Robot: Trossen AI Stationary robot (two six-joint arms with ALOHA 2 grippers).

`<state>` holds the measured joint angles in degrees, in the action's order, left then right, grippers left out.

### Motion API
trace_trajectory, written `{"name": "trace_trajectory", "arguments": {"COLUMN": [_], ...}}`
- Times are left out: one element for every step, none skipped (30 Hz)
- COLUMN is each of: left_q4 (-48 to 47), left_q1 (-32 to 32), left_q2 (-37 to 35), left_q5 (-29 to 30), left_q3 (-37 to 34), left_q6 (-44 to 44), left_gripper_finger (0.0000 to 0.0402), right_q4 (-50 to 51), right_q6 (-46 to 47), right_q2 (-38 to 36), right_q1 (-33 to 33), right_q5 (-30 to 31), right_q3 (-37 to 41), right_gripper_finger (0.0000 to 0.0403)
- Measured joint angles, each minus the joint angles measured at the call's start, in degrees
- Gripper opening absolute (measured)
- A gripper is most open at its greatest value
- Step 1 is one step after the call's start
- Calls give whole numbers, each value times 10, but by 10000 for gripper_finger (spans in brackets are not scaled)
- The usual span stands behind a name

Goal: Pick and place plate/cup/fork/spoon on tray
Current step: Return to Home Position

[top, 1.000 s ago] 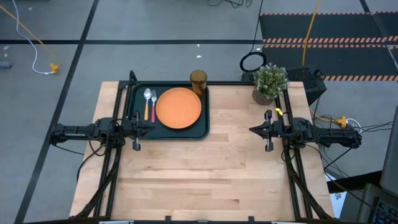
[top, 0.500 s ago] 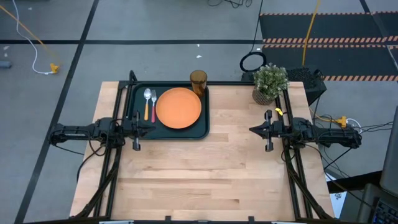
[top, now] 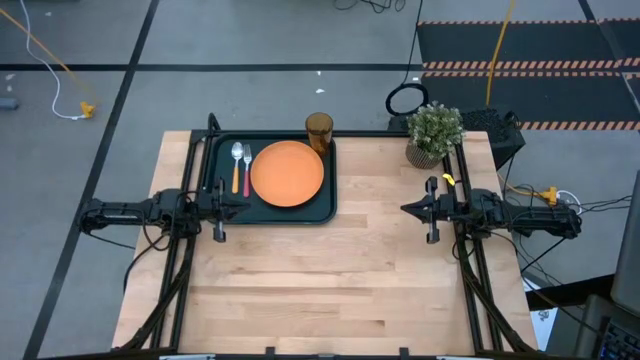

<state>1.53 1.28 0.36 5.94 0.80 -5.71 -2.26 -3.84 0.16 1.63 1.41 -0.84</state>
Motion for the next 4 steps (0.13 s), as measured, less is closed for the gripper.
{"name": "trace_trajectory", "arguments": {"left_q4": [0,0,0,0], "left_q1": [0,0,0,0], "left_q2": [0,0,0,0], "left_q5": [0,0,0,0], "left_q3": [0,0,0,0], "left_q6": [0,0,0,0], "left_gripper_finger": [6,6,6,6], "right_q4": [0,0,0,0], "right_q6": [0,0,0,0], "right_q2": [0,0,0,0], "right_q1": [0,0,0,0], "right_q5": [0,0,0,0], "right_q3": [0,0,0,0], "right_gripper_finger": [0,0,0,0]}}
